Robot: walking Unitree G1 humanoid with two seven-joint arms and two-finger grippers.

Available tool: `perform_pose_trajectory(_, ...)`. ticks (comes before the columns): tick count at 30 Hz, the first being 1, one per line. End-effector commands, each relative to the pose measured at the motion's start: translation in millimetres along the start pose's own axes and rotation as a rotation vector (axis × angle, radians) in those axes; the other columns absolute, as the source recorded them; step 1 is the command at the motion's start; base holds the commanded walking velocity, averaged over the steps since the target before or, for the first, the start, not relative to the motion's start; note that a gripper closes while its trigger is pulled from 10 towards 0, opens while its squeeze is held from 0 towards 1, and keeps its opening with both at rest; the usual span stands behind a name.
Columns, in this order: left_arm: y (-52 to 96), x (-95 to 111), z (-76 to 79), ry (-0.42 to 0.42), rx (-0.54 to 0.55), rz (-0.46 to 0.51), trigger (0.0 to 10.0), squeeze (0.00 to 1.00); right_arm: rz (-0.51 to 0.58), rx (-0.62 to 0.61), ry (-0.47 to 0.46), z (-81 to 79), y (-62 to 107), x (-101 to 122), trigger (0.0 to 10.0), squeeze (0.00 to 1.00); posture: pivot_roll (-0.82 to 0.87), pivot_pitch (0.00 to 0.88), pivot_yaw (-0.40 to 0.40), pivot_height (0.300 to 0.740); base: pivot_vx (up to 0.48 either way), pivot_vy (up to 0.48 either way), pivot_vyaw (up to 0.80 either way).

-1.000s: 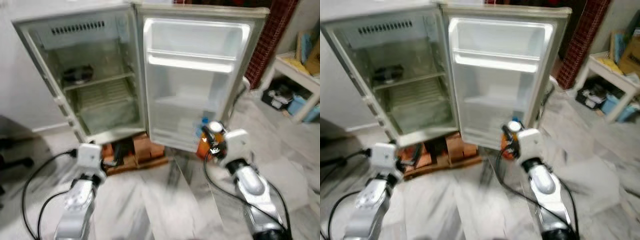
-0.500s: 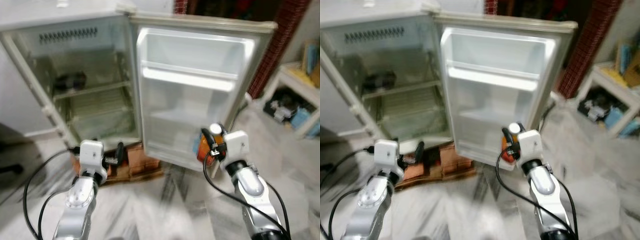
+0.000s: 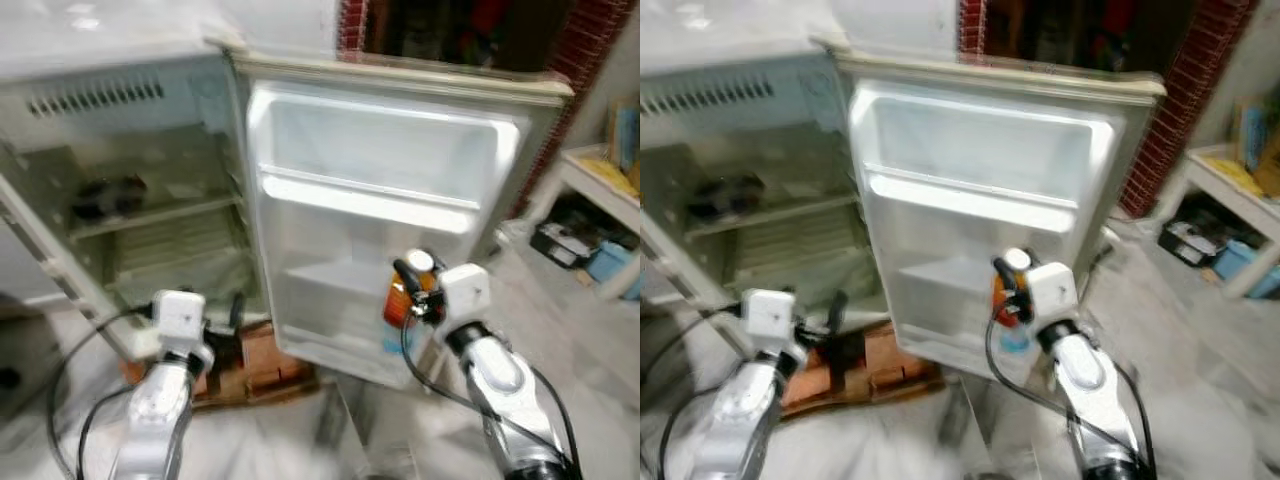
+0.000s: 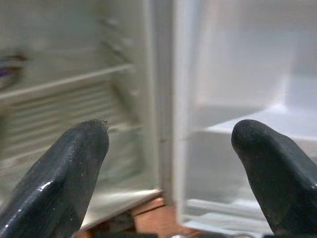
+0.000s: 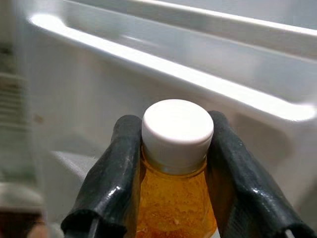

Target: Restocking fridge

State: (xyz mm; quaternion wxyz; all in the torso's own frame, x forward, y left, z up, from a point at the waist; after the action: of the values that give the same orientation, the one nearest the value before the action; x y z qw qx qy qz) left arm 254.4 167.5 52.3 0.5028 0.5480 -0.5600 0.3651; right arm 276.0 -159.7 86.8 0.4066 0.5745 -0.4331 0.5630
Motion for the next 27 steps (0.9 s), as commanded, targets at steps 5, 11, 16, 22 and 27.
perform_pose_trajectory(5, 0.3, 0.4, -10.7, -0.030, 0.021, -0.002, 10.0, 0.00, 0.028, 0.105, -0.060, -18.5, -6.6, 7.1, 10.0, 0.00, 0.00, 0.000, -0.023, 0.740, 0.058, 0.000, 0.00)
perform_pose_trajectory(11, -0.1, 0.0, -8.7, -0.036, 0.018, -0.008, 10.0, 0.00, 0.022, 0.174, -0.087, -27.6, -4.4, 6.0, 10.0, 0.00, 0.00, 0.000, -0.022, 0.740, 0.000, 0.000, 0.00)
perform_pose_trajectory(16, -0.3, -0.6, -9.0, -0.038, 0.020, -0.015, 10.0, 0.00, 0.025, 0.196, -0.099, -29.8, -3.3, 6.6, 10.0, 0.00, 0.00, 0.000, -0.021, 0.740, 0.000, 0.000, 0.00)
perform_pose_trajectory(22, 1.7, -4.2, -6.3, -0.040, 0.013, -0.028, 10.0, 0.00, 0.023, 0.202, -0.105, -29.1, -3.3, 6.9, 10.0, 0.00, -0.01, 0.000, -0.021, 0.726, 0.000, 0.000, 0.00)
perform_pose_trajectory(27, 3.0, -8.9, -2.8, -0.040, 0.006, -0.050, 10.0, 0.00, 0.024, 0.202, -0.104, -28.6, -3.0, 6.9, 10.0, 0.00, -0.01, 0.000, -0.021, 0.698, 0.000, 0.000, 0.00)
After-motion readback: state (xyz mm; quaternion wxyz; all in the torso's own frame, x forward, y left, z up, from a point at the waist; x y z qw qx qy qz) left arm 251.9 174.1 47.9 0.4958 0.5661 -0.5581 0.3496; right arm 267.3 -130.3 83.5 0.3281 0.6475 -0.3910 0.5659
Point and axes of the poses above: a point about 5 cm out from each wrist's last joint towards the gripper, its own y axis pointing back from the gripper into the wrist, its own x axis along the axis of the wrist's last joint, z = x × y, the point moved 1 cm from there along -y, pointing out of the wrist towards the gripper, and after that the axes turned 11 degrees about -y, right-handed, at the moved point
